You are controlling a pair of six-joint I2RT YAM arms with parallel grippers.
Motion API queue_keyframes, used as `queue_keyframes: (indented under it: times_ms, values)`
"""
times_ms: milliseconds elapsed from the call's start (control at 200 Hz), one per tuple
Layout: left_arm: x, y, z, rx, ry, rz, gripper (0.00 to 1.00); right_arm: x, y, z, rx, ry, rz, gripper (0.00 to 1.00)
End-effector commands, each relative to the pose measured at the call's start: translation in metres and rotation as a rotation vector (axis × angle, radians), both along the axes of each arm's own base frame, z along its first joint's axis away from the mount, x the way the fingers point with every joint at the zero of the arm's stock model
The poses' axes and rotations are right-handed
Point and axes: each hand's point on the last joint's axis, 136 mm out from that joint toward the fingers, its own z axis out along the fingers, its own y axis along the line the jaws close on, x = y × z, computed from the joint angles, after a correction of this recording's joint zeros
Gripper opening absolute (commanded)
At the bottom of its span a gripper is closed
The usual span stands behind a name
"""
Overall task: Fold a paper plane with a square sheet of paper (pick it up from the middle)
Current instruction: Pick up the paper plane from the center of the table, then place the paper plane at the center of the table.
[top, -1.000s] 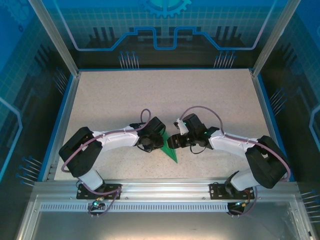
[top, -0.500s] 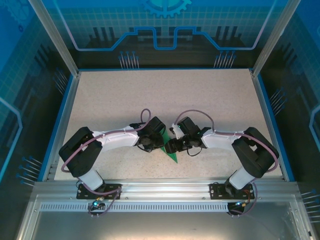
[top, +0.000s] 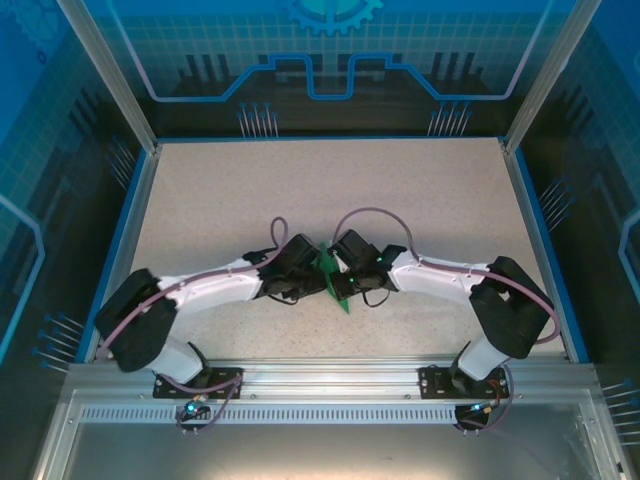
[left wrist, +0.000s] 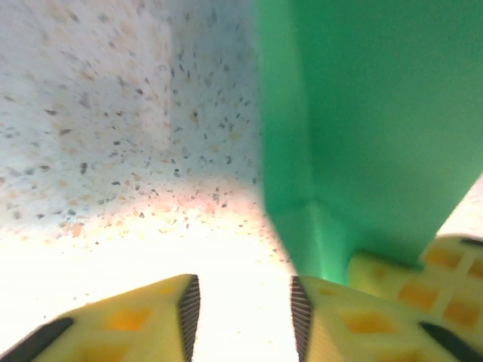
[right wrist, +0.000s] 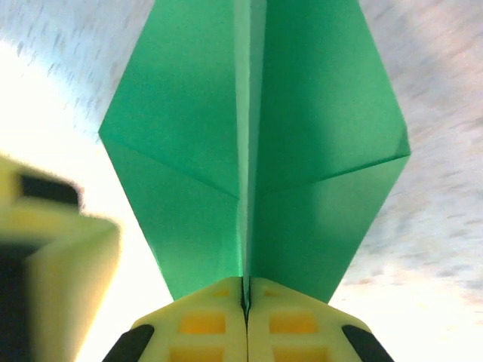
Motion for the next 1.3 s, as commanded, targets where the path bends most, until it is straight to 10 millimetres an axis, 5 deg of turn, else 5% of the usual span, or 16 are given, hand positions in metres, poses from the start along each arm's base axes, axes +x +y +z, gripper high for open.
queue_keyframes:
  times_ms: [0,360,535,660,765,840,970,1105,1195,1295]
  values:
    - [0.007,0.027,0.02,0.015,-0.097,0.085,0.49,0.021,-0.047,0.004,-0.244,-0.061,-0.178,0.07]
    - [0.001,0.108,0.022,0.154,-0.156,0.214,0.53,0.047,-0.021,-0.018,-0.246,0.073,-0.249,0.18]
    - [0.005,0.159,0.039,0.315,-0.258,0.262,0.62,0.05,-0.024,0.037,-0.194,-0.032,-0.201,0.46]
    - [0.01,0.203,0.058,0.453,-0.326,0.33,0.76,0.061,-0.057,0.08,-0.169,-0.146,-0.233,0.59]
    - [0.013,0.231,0.066,0.501,-0.348,0.389,0.76,0.068,-0.086,0.094,-0.116,-0.147,-0.259,0.61]
    - [0.014,0.239,0.067,0.495,-0.347,0.411,0.76,0.066,-0.088,0.088,-0.056,-0.104,-0.235,0.46]
    - [0.01,0.242,0.06,0.503,-0.323,0.411,0.75,0.059,-0.088,0.06,-0.06,-0.023,-0.236,0.47]
    - [0.005,0.242,0.054,0.496,-0.301,0.42,0.75,0.044,-0.09,0.019,-0.072,0.078,-0.272,0.29]
    - [0.004,0.24,0.052,0.483,-0.298,0.418,0.75,0.035,-0.096,0.002,-0.096,0.118,-0.313,0.32]
    - [0.005,0.239,0.051,0.477,-0.296,0.408,0.75,0.032,-0.105,0.006,-0.112,0.093,-0.346,0.33]
